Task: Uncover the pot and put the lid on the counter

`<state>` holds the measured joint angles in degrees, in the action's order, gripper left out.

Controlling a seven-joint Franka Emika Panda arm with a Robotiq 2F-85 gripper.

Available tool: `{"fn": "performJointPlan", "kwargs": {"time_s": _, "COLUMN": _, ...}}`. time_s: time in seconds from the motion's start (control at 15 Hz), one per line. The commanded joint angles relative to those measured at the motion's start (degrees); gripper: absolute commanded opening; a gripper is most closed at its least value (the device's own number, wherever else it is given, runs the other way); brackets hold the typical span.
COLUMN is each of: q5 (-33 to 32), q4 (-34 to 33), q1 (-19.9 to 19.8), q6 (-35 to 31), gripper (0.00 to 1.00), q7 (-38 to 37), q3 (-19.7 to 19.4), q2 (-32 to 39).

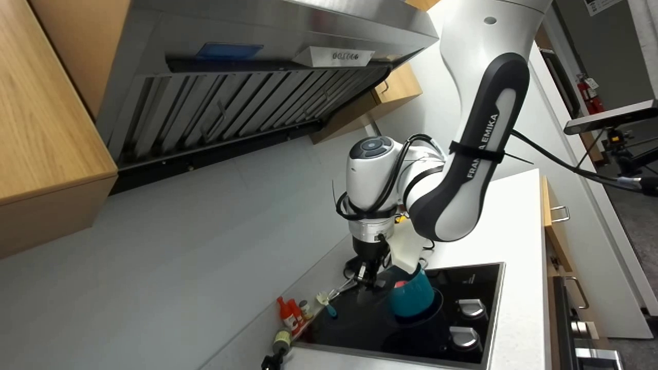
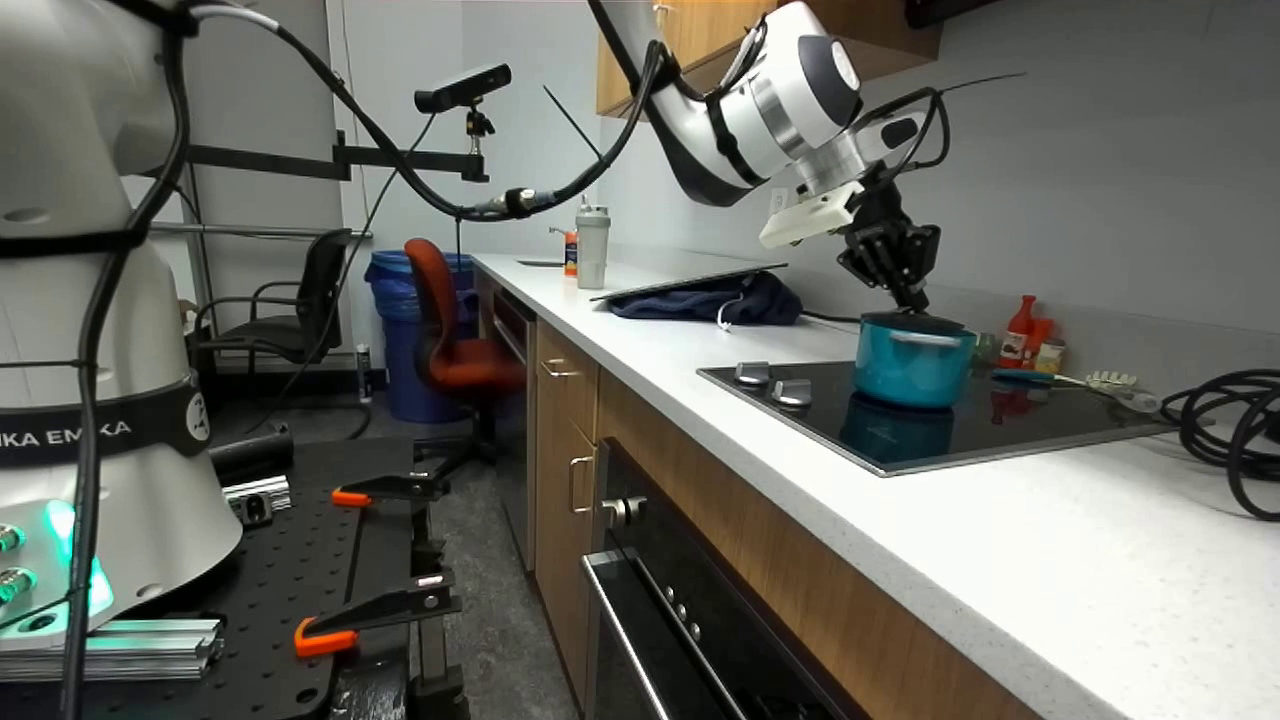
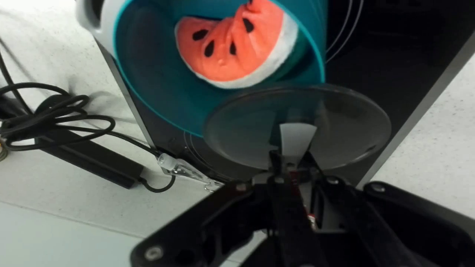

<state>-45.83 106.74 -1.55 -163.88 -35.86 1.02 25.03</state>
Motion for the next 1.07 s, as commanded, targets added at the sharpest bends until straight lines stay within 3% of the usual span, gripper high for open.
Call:
{"fn": "performJointPlan", "kwargs": {"time_s": 0.0, "q5": -3.3, "q4": 0.8, "q1": 2.8, "q6": -1.5, "gripper": 0.03, "q7": -1.4, "q3": -0.3, "q2": 0.0}}
{"fn": "performJointPlan", "kwargs": {"time_s": 0.53, "q5": -4.7, "q4": 2.1, "q1": 7.1, "q6": -2.5, "gripper": 0.03, "q7": -0.8, "q3": 0.7, "q2": -0.7}}
{"fn": "performJointPlan", "kwargs": {"time_s": 1.0, "q5": -3.7, "q4": 5.4, "q1": 9.1, "q6": -5.5, "gripper": 0.03, "q7": 0.5, "q3": 5.6, "q2": -1.6}}
